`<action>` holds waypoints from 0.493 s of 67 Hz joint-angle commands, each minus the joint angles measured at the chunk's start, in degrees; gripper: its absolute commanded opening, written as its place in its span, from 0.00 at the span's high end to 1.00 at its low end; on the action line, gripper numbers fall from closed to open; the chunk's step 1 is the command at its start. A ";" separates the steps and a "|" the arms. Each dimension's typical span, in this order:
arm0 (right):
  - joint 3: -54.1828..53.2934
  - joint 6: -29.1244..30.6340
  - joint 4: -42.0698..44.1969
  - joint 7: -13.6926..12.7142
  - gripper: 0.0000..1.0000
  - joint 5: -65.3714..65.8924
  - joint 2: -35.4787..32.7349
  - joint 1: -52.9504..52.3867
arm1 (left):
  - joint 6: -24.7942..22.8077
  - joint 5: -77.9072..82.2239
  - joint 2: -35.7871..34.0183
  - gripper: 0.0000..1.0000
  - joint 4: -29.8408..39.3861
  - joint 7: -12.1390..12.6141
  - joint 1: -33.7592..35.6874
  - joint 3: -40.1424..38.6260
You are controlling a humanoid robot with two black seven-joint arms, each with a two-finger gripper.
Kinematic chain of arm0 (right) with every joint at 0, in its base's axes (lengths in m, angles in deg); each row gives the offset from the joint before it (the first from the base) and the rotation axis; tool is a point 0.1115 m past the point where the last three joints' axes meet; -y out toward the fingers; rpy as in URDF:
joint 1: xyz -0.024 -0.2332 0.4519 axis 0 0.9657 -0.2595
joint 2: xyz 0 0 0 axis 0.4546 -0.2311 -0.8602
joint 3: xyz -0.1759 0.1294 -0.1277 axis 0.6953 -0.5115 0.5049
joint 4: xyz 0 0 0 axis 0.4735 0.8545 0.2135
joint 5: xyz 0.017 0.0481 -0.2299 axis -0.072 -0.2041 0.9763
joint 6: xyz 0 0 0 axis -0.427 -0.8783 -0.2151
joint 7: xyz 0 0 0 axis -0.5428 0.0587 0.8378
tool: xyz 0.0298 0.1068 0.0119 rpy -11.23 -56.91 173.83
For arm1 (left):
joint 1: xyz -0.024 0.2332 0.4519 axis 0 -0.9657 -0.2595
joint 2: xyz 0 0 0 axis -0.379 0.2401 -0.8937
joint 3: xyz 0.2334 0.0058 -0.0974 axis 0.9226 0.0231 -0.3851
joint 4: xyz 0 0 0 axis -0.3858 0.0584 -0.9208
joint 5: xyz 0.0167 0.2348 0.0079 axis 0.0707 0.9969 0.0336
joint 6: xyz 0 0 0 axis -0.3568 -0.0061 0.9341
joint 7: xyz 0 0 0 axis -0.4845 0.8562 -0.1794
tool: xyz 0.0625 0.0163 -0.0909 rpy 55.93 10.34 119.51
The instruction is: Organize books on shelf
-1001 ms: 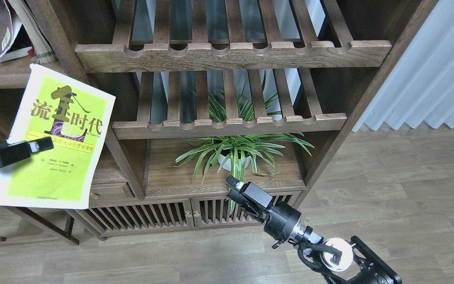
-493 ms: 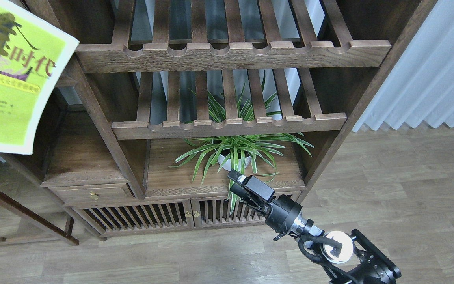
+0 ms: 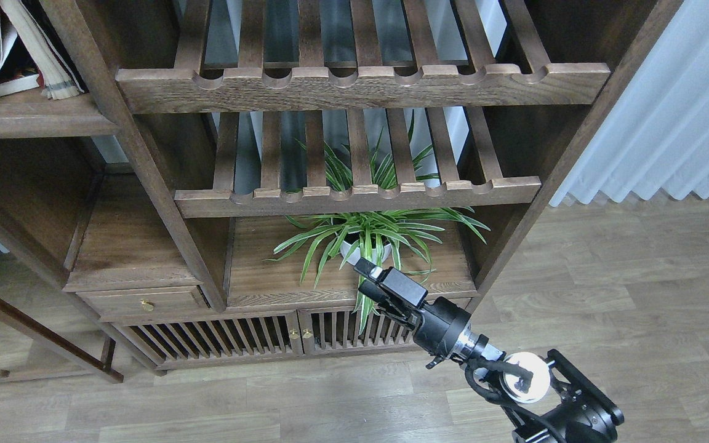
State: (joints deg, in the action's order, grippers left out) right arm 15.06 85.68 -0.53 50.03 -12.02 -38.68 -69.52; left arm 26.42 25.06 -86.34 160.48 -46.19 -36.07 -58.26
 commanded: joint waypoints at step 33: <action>0.01 0.00 -0.74 0.00 0.00 -0.12 0.00 2.52 | 0.00 0.54 8.24 1.00 -13.36 -0.01 25.47 18.89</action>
State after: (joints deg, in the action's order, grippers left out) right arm 15.07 85.68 -1.21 50.03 -12.14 -38.69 -67.44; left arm 26.42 25.60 -79.53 149.26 -46.19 -10.81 -39.38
